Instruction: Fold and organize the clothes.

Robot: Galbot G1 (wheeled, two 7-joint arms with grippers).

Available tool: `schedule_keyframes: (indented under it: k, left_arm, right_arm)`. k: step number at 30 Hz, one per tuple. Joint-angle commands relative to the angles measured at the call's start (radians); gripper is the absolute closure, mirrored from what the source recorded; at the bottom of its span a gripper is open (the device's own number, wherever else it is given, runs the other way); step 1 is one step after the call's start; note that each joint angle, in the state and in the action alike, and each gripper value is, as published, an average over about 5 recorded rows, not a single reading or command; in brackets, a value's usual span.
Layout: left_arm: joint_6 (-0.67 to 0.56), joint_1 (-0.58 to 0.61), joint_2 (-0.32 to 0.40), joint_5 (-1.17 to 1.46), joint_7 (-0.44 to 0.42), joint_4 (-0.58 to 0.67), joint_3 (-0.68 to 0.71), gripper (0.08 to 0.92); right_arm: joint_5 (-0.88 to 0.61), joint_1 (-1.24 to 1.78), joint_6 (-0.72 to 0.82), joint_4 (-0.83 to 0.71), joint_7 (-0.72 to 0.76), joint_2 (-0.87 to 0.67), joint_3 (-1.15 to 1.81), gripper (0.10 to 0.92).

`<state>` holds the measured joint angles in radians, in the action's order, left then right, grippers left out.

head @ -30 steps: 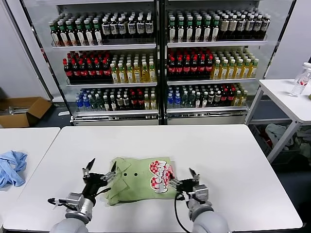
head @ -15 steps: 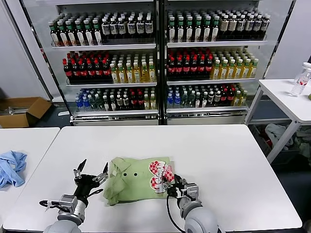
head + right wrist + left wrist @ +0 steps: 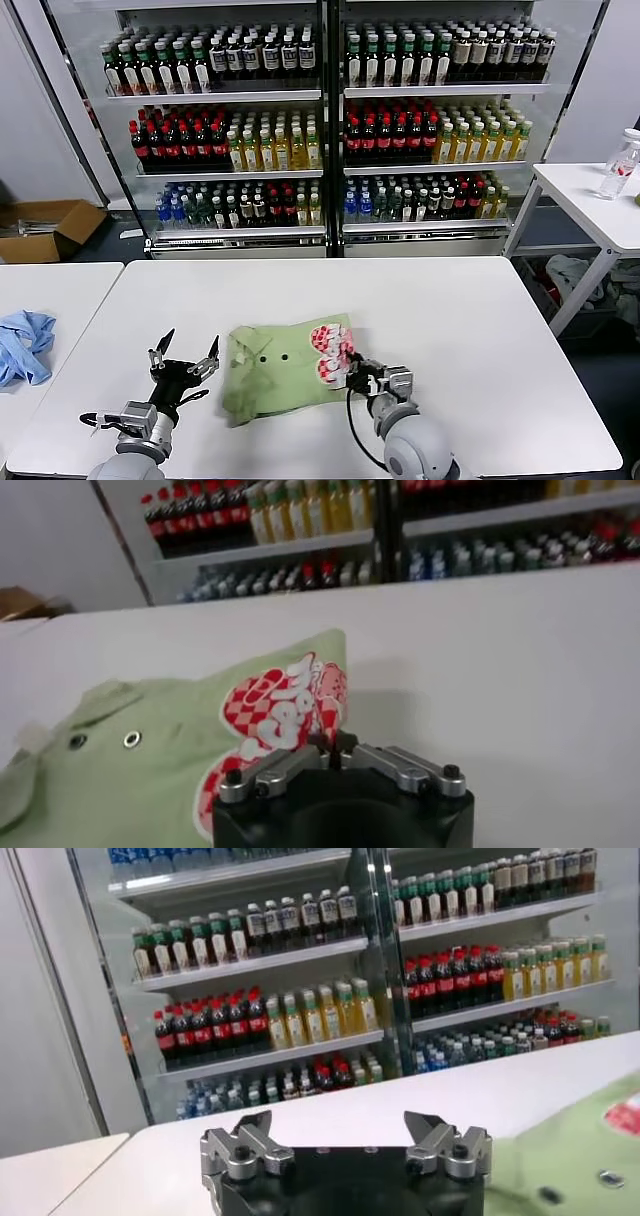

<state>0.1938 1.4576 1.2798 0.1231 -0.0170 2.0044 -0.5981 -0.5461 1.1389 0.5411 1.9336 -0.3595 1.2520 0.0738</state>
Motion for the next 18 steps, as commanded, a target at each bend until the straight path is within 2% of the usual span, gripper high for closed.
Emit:
schedule_keyframes:
  k: [1, 6, 12, 15, 18]
  left_arm:
    - [-0.07, -0.011, 0.0, -0.008, -0.024, -0.032, 0.001, 0.177]
    - [-0.173, -0.018, 0.002, -0.014, -0.079, -0.051, 0.007, 0.177]
    - [-0.254, -0.029, 0.006, -0.039, -0.136, -0.054, 0.027, 0.177]
    - [-0.247, -0.03, 0.011, -0.066, -0.15, -0.041, 0.046, 0.177]
    - [-0.234, -0.032, 0.022, -0.103, -0.139, -0.03, 0.075, 0.177]
  right_arm:
    - [0.1, 0.073, -0.014, 0.106, -0.029, -0.055, 0.167, 0.904]
    - [0.125, 0.235, -0.015, 0.184, -0.041, -0.067, 0.219, 0.912]
    - [0.154, 0.309, -0.03, 0.204, -0.034, -0.024, 0.192, 0.912]
    - [0.163, 0.3, -0.052, 0.216, -0.035, -0.015, 0.196, 0.871]
    - [0.208, 0.288, -0.078, 0.239, -0.017, -0.03, 0.226, 0.795]
